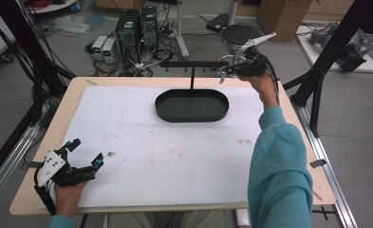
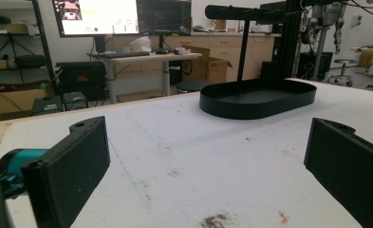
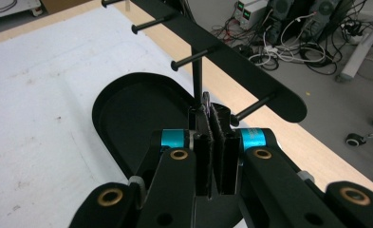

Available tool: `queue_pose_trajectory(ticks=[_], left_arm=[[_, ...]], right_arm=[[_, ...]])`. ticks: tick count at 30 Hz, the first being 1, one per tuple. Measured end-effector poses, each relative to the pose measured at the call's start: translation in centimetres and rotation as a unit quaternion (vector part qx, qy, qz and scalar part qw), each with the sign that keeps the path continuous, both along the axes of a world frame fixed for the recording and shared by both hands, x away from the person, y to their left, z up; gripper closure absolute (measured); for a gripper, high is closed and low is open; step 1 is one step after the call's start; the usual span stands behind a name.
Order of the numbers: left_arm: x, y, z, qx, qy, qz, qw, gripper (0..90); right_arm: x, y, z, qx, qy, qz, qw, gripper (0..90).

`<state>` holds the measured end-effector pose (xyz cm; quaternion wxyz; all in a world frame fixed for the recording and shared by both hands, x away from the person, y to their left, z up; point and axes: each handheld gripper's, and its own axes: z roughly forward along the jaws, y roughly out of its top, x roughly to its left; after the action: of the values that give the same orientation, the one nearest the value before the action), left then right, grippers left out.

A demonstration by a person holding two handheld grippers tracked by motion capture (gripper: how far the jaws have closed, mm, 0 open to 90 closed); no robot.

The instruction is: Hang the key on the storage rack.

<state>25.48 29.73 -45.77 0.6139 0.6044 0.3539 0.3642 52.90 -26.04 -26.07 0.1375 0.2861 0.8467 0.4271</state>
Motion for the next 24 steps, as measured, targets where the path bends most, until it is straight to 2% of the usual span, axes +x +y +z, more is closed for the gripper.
queue_pose_trajectory(ticks=[6,20,24], left_arm=[[-0.01,0.01,0.01,0.000,0.000,-0.001,1.0000,1.7],[-0.01,0.00,0.00,0.000,0.000,0.000,1.0000,1.7],[0.00,0.01,0.00,0.001,-0.001,0.000,1.0000,1.7]], right_arm=[[0.44,0.37,-0.51,-0.017,0.002,-0.001,0.9999,88.6],[1.01,0.06,-0.98,-0.014,0.004,-0.013,0.9998,88.6],[1.02,0.11,-1.01,-0.020,0.004,-0.014,0.9997,88.6]])
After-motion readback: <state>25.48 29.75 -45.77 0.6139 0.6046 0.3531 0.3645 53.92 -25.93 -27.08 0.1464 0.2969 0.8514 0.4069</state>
